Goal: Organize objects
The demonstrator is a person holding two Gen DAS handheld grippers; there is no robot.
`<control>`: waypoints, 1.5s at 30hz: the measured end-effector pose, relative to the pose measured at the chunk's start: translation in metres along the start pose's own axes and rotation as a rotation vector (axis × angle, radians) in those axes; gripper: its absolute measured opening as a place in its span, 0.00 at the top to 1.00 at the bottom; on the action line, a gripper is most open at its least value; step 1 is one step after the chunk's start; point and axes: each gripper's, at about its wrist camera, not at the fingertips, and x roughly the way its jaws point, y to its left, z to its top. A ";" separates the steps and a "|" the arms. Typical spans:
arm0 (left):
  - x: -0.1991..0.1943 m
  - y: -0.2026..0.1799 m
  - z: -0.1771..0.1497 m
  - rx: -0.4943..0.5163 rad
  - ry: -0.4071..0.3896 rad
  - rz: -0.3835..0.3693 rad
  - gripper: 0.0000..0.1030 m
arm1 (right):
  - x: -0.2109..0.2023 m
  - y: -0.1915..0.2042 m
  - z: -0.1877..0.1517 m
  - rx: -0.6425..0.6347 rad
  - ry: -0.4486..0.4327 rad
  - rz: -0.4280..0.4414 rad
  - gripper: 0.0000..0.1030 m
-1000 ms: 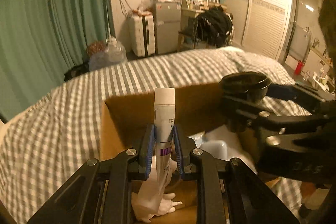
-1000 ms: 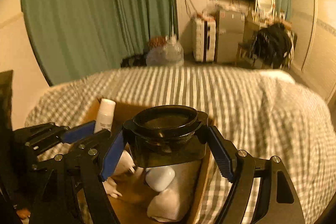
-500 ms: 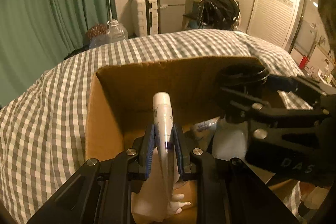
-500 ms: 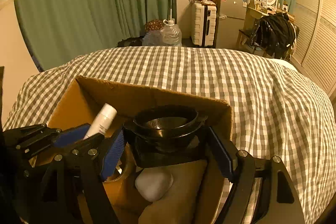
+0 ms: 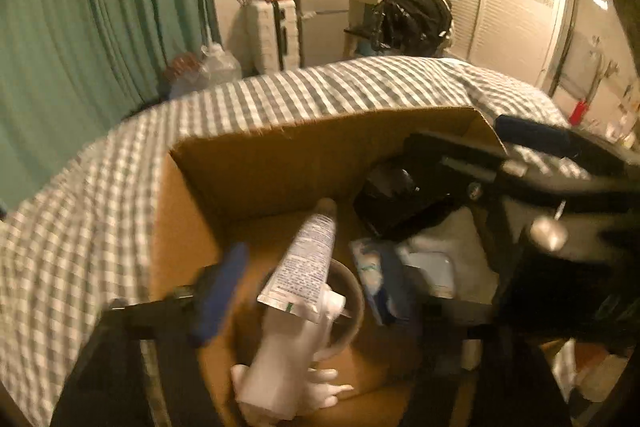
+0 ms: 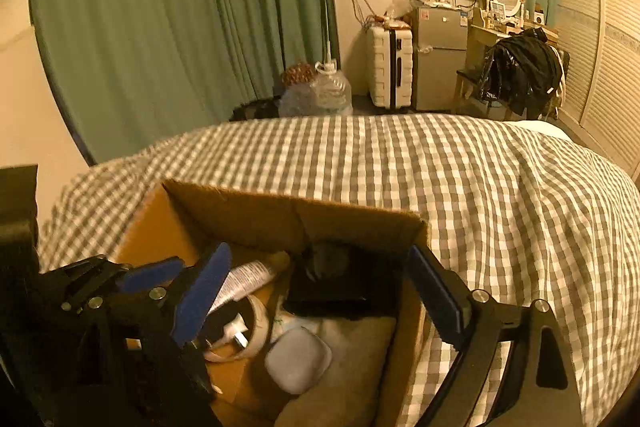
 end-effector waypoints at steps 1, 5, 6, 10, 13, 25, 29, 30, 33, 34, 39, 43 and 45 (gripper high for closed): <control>-0.004 -0.001 0.001 0.010 -0.013 0.011 0.21 | -0.003 -0.001 0.001 0.010 -0.012 -0.004 0.12; -0.023 0.001 0.005 -0.009 -0.034 0.014 0.21 | -0.022 -0.006 0.007 0.051 -0.055 -0.040 0.11; -0.031 0.004 0.006 -0.017 -0.044 0.017 0.20 | -0.030 -0.006 0.010 0.059 -0.066 -0.052 0.11; -0.070 0.011 0.008 -0.053 -0.107 0.035 0.12 | -0.066 -0.001 0.016 0.072 -0.112 -0.060 0.10; -0.105 0.012 0.011 -0.060 -0.147 0.064 0.12 | -0.102 0.009 0.021 0.057 -0.164 -0.071 0.09; -0.267 0.018 0.008 -0.091 -0.398 0.160 0.02 | -0.271 0.060 0.029 -0.017 -0.437 -0.139 0.02; -0.306 0.013 -0.003 -0.085 -0.469 0.184 0.00 | -0.318 0.064 0.017 -0.017 -0.508 -0.166 0.01; -0.315 0.011 -0.008 -0.081 -0.492 0.192 0.00 | -0.326 0.064 0.015 -0.015 -0.518 -0.167 0.01; -0.342 0.005 -0.026 -0.062 -0.571 0.214 0.00 | -0.350 0.067 -0.001 -0.018 -0.556 -0.174 0.01; -0.348 0.002 -0.032 -0.057 -0.592 0.225 0.00 | -0.355 0.067 -0.005 -0.022 -0.564 -0.174 0.01; -0.363 -0.008 -0.063 -0.073 -0.655 0.212 0.00 | -0.366 0.075 -0.043 -0.056 -0.596 -0.195 0.00; -0.355 -0.012 -0.087 -0.119 -0.649 0.218 0.00 | -0.358 0.076 -0.079 -0.060 -0.600 -0.222 0.00; -0.346 -0.013 -0.100 -0.129 -0.625 0.219 0.00 | -0.351 0.072 -0.100 -0.034 -0.601 -0.244 0.00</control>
